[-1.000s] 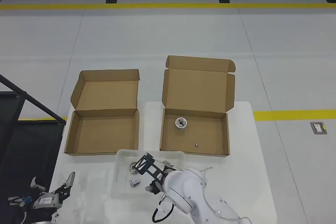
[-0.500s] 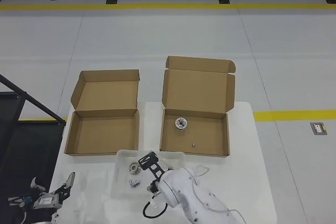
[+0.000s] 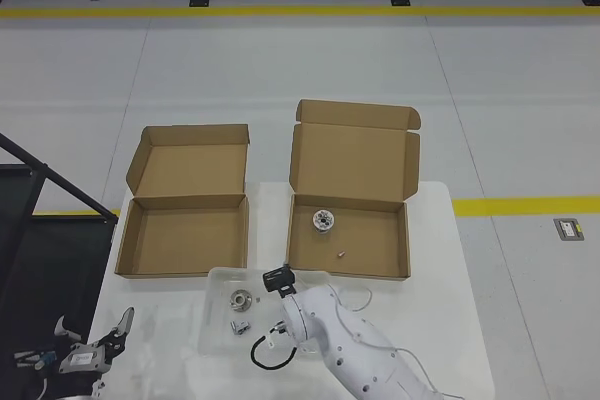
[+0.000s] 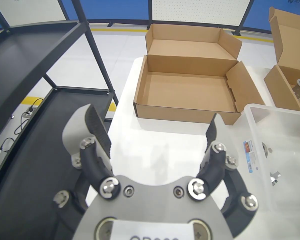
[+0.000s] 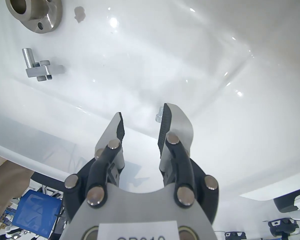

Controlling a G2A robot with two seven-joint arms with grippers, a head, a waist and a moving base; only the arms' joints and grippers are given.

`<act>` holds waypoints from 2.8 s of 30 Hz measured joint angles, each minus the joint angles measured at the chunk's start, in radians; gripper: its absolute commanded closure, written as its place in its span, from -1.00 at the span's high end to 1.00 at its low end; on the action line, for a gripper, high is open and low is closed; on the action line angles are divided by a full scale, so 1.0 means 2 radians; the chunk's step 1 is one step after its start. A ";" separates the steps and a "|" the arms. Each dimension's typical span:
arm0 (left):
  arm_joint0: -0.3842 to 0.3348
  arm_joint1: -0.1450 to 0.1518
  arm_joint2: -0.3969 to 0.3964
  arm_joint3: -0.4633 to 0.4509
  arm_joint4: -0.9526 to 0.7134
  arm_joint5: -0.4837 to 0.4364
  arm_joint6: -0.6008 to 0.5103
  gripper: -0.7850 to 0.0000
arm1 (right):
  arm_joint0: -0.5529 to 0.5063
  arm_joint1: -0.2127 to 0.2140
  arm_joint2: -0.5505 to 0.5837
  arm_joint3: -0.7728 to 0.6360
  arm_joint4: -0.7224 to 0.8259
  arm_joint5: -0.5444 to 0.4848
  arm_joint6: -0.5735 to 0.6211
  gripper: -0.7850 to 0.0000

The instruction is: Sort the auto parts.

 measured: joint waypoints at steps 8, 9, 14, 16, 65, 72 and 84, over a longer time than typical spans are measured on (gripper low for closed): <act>0.000 0.000 0.000 0.000 0.000 0.000 0.000 1.00 | -0.018 0.004 0.018 -0.002 -0.014 0.001 -0.004 -0.11; 0.000 0.000 0.000 0.000 0.000 0.000 0.000 1.00 | -0.020 0.004 0.020 -0.003 -0.015 0.002 -0.006 -0.11; 0.000 0.000 0.000 0.000 0.000 0.000 0.000 1.00 | -0.035 0.007 0.033 -0.006 -0.020 0.003 -0.020 -0.15; 0.000 0.000 0.000 0.000 0.000 0.000 0.000 1.00 | -0.038 0.008 0.038 -0.007 -0.021 -0.001 -0.021 -0.18; 0.000 0.000 0.000 0.000 0.000 0.000 0.000 1.00 | -0.134 0.033 0.146 -0.250 -0.075 -0.132 -0.079 -1.00; 0.000 0.000 0.000 0.000 0.000 0.000 0.000 1.00 | -0.129 0.041 0.183 -0.273 -0.145 -0.129 -0.137 -1.00; 0.000 0.000 0.000 0.000 0.000 0.000 0.000 1.00 | -0.007 0.035 0.227 -0.024 -0.094 -0.127 -0.229 -1.00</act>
